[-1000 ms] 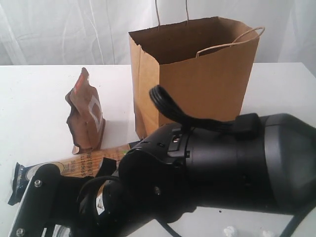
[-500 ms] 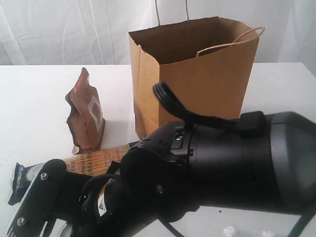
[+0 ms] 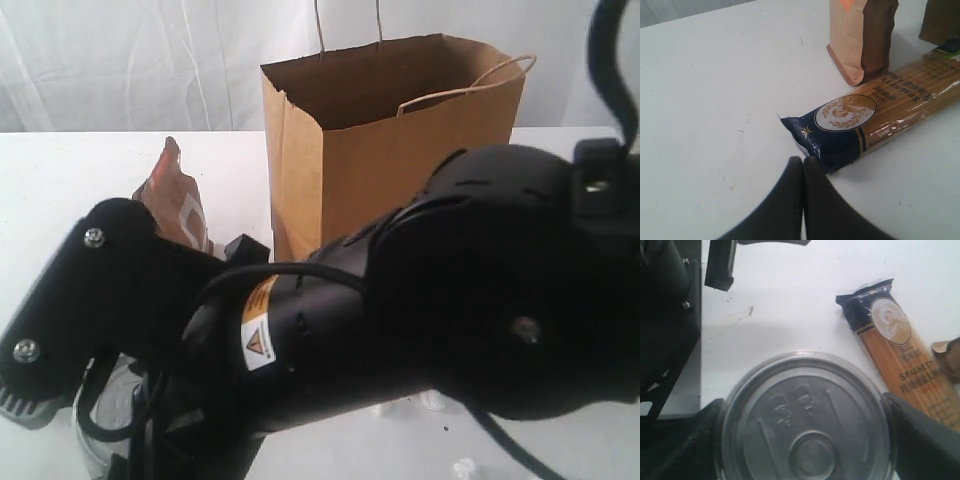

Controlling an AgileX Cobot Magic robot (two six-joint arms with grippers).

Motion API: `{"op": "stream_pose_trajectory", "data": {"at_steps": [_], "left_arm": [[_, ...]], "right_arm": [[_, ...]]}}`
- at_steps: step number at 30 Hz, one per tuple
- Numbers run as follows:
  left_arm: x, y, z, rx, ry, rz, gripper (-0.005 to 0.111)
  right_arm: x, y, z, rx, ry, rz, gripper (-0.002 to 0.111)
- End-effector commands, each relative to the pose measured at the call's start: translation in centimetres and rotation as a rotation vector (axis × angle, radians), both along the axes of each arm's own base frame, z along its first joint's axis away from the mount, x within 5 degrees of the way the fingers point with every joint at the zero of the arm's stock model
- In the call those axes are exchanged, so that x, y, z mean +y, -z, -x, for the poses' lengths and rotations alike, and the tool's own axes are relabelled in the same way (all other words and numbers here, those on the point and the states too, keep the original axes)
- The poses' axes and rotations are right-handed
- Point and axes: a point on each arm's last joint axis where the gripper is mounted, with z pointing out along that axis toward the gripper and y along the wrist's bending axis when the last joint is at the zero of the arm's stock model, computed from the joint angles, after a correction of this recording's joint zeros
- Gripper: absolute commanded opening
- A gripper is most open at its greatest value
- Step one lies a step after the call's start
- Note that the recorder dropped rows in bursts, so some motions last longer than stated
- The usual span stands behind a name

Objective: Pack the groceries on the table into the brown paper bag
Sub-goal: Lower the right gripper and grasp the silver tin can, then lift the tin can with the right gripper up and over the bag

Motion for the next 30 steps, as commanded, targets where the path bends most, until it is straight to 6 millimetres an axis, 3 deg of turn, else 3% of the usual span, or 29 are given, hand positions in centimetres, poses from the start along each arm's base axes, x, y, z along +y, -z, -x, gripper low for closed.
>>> {"op": "stream_pose_trajectory", "data": {"at_steps": [1, 14, 30], "left_arm": [[0.0, 0.1, 0.0, 0.001, -0.005, 0.004, 0.0], [0.0, 0.1, 0.0, 0.001, -0.005, 0.004, 0.0], [0.0, 0.1, 0.0, 0.001, -0.005, 0.004, 0.0]], "right_arm": [[-1.0, -1.5, -0.3, -0.088, 0.043, -0.014, 0.0], [-4.2, -4.1, -0.3, -0.158, 0.144, 0.001, 0.0], [-10.3, -7.6, -0.8, -0.176, 0.378, -0.034, 0.0]]}}
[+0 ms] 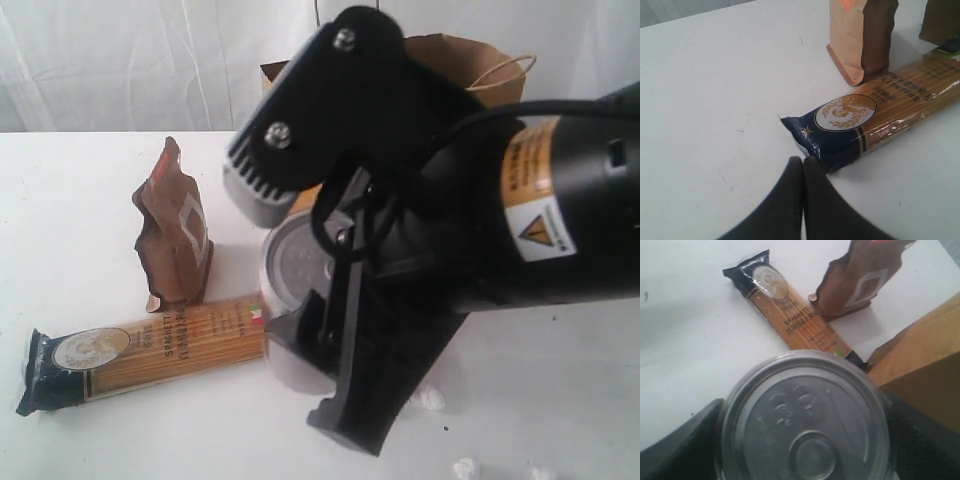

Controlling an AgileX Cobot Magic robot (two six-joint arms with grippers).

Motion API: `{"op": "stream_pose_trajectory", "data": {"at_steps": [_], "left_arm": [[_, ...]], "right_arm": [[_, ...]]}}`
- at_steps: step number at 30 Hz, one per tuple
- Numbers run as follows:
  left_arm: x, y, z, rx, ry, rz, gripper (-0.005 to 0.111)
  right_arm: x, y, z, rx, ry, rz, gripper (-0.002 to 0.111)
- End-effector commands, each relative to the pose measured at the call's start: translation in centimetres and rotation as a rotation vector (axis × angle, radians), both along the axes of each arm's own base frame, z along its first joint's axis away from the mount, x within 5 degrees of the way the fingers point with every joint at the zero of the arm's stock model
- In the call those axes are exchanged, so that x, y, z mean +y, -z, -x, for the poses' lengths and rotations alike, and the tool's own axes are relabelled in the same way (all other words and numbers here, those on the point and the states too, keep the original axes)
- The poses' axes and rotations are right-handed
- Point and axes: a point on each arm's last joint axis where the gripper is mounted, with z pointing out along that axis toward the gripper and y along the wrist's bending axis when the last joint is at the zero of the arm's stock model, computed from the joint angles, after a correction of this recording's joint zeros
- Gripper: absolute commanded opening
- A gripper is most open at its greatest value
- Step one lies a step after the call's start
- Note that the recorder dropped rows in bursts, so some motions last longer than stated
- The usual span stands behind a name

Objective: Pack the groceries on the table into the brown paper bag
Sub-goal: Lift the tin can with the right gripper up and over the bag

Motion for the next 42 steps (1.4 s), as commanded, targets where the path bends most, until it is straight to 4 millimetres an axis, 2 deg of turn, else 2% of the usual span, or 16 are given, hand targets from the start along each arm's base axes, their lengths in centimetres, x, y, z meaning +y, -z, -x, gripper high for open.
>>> {"op": "stream_pose_trajectory", "data": {"at_steps": [1, 12, 27, 35, 39, 42], "left_arm": [[0.0, 0.1, 0.0, 0.001, -0.005, 0.004, 0.0], [0.0, 0.1, 0.0, 0.001, -0.005, 0.004, 0.0], [0.0, 0.1, 0.0, 0.001, -0.005, 0.004, 0.0], [0.0, 0.1, 0.0, 0.001, -0.005, 0.004, 0.0], [0.0, 0.1, 0.0, 0.001, -0.005, 0.004, 0.0], [0.0, 0.1, 0.0, 0.001, -0.005, 0.004, 0.0]], "right_arm": [[-1.7, -1.4, -0.1, -0.058, 0.065, -0.043, 0.0], [-3.6, -2.2, 0.4, 0.031, 0.212, -0.082, 0.0], [-4.3, -4.0, 0.7, 0.048, 0.253, -0.098, 0.0], [-5.5, -6.8, 0.9, 0.034, 0.299, -0.091, 0.0], [-6.5, -7.8, 0.4, 0.046, 0.382, -0.044, 0.0], [-6.9, -7.8, -1.0, 0.061, 0.459, 0.009, 0.0]]}}
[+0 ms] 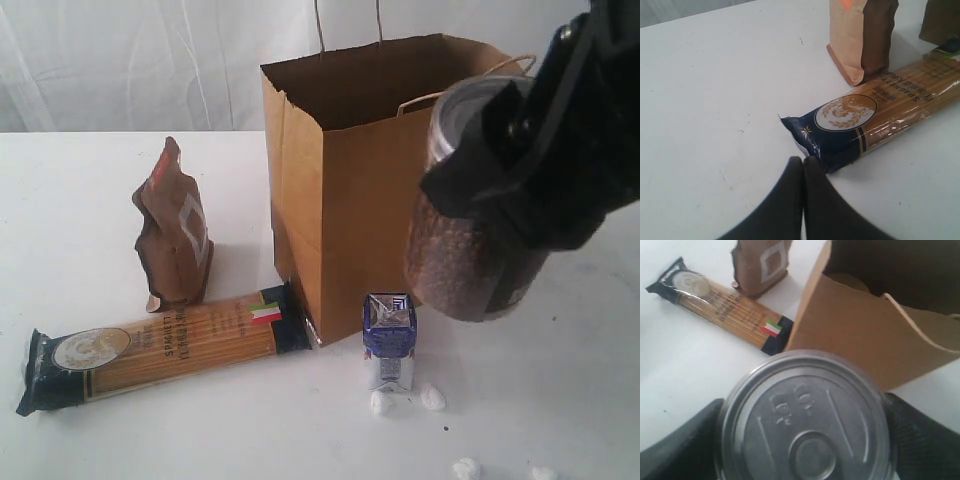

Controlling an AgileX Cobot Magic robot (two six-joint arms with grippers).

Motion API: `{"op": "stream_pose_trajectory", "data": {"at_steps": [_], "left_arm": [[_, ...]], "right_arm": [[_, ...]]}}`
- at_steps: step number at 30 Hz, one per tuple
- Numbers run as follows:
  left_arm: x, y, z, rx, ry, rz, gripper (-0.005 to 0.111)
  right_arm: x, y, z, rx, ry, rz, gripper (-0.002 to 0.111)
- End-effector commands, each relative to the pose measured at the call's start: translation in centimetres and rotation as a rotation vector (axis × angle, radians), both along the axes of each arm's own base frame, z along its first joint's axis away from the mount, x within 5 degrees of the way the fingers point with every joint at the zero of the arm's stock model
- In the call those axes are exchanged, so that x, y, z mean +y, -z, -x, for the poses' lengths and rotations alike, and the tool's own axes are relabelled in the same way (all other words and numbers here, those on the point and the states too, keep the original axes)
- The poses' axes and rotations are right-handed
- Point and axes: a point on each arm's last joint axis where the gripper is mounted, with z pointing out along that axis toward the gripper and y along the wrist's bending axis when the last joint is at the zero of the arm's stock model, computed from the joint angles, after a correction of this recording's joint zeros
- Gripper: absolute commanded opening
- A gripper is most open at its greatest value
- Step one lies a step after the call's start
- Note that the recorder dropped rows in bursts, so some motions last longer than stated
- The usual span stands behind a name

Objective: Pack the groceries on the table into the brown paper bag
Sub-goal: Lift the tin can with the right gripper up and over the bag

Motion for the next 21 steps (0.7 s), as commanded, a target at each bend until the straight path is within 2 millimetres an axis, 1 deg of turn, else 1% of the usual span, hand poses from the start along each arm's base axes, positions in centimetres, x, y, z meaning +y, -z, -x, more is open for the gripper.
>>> {"op": "stream_pose_trajectory", "data": {"at_steps": [1, 2, 5, 7, 8, 13, 14, 16, 21], "left_arm": [[0.0, 0.1, 0.0, 0.001, -0.005, 0.004, 0.0], [0.0, 0.1, 0.0, 0.001, -0.005, 0.004, 0.0], [0.0, 0.1, 0.0, 0.001, -0.005, 0.004, 0.0], [0.0, 0.1, 0.0, 0.001, -0.005, 0.004, 0.0], [0.0, 0.1, 0.0, 0.001, -0.005, 0.004, 0.0], [0.0, 0.1, 0.0, 0.001, -0.005, 0.004, 0.0], [0.0, 0.1, 0.0, 0.001, -0.005, 0.004, 0.0], [0.0, 0.1, 0.0, 0.001, -0.005, 0.004, 0.0], [0.0, 0.1, 0.0, 0.001, -0.005, 0.004, 0.0]], "right_arm": [[-0.7, -0.3, -2.1, -0.008, 0.093, 0.058, 0.0], [-0.6, -0.1, -2.5, 0.003, 0.098, 0.066, 0.0], [-0.5, 1.2, -4.4, 0.077, 0.109, 0.097, 0.0], [-0.7, 1.4, -5.4, 0.084, 0.128, 0.084, 0.0], [-0.8, 1.3, -5.7, 0.062, 0.138, 0.08, 0.0], [-1.0, 0.9, -6.0, 0.012, 0.146, 0.088, 0.0], [-1.2, 0.8, -6.1, 0.003, 0.155, 0.087, 0.0], [-1.8, -0.4, -6.2, -0.026, 0.184, 0.06, 0.0], [-3.2, -2.2, -6.6, -0.065, 0.241, 0.027, 0.0]]}}
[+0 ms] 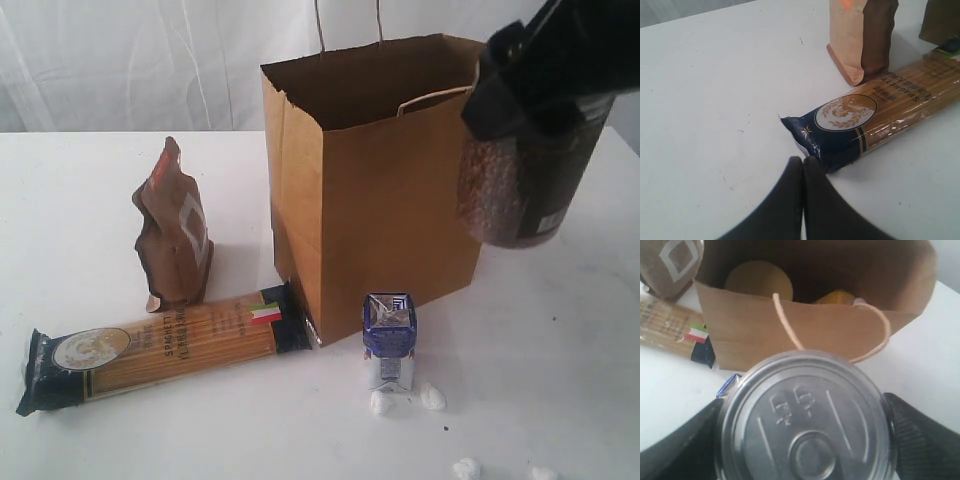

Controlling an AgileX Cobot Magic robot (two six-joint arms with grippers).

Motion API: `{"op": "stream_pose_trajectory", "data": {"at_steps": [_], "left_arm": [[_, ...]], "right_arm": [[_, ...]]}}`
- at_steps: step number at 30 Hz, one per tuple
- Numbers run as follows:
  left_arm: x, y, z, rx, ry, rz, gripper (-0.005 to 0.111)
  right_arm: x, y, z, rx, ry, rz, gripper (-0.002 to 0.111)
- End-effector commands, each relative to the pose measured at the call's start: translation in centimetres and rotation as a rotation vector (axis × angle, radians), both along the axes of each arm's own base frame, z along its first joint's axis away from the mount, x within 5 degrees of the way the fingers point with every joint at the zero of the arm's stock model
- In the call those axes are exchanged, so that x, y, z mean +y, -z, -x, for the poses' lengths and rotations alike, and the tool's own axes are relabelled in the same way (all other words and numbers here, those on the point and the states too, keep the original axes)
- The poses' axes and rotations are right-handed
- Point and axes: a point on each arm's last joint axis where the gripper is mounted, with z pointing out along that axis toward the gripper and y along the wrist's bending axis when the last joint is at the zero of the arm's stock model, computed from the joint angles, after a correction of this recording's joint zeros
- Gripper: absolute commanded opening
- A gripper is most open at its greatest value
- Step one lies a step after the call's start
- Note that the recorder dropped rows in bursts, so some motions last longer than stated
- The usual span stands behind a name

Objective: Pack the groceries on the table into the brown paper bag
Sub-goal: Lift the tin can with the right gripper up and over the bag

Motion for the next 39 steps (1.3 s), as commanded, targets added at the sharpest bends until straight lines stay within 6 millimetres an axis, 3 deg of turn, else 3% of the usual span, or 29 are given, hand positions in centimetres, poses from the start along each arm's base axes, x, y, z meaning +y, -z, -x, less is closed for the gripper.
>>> {"op": "stream_pose_trajectory", "data": {"at_steps": [1, 19, 33, 39], "left_arm": [[0.0, 0.1, 0.0, 0.001, -0.005, 0.004, 0.0], [0.0, 0.1, 0.0, 0.001, -0.005, 0.004, 0.0], [0.0, 0.1, 0.0, 0.001, -0.005, 0.004, 0.0], [0.0, 0.1, 0.0, 0.001, -0.005, 0.004, 0.0]], "right_arm": [[-1.7, -2.4, -0.3, -0.099, 0.044, -0.02, 0.0], [-5.3, -4.0, -2.3, -0.227, 0.209, -0.05, 0.0], [-3.6, -6.8, -5.8, -0.391, 0.169, -0.155, 0.0], [-2.2, -6.1, -7.9, -0.399, 0.13, -0.199, 0.0]]}}
